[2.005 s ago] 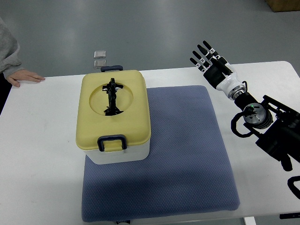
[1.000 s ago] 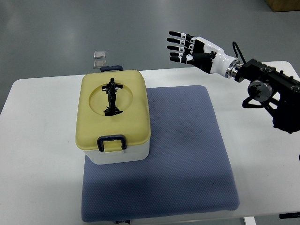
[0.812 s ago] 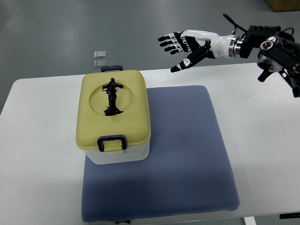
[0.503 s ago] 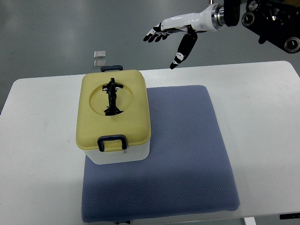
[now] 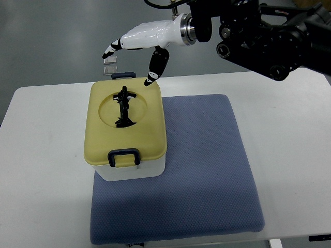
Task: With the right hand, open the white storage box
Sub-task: 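Swing the right hand over the yellow lid toward its black handle, then lower the right hand and close its fingers around the black lid handle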
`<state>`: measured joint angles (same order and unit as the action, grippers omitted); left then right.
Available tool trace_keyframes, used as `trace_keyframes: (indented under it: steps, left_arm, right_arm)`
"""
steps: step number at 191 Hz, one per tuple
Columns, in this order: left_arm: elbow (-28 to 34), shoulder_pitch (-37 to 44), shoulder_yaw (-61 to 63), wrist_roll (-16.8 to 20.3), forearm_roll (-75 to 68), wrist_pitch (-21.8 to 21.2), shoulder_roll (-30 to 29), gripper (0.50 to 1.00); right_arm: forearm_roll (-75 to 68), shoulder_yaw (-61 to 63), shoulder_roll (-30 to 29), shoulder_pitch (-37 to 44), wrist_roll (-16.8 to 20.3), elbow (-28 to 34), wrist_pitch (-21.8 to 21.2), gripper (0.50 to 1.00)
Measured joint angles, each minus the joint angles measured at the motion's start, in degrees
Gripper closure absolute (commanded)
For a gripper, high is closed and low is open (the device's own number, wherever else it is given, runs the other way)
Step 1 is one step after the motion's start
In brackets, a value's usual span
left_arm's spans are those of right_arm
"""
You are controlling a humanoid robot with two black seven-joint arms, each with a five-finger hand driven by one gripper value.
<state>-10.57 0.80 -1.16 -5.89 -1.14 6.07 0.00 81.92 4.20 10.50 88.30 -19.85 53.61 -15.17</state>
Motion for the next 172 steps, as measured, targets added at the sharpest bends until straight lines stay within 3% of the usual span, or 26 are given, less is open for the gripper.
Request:
trace_keyframes:
  steps: [28,172]
  left_arm:
    - [0.0,0.02,-0.06,0.0,0.05,0.0,0.0,0.5]
    - [0.1,-0.01,-0.04,0.0,0.1,0.0,0.0,0.5]
  right_arm:
    - [1.4,-1.4,-1.11,-0.55,-1.17,0.01,2.33,0.572]
    - [1.27,-1.21,-2.29,-3.45,-1.32,0.01,4.32,0.579]
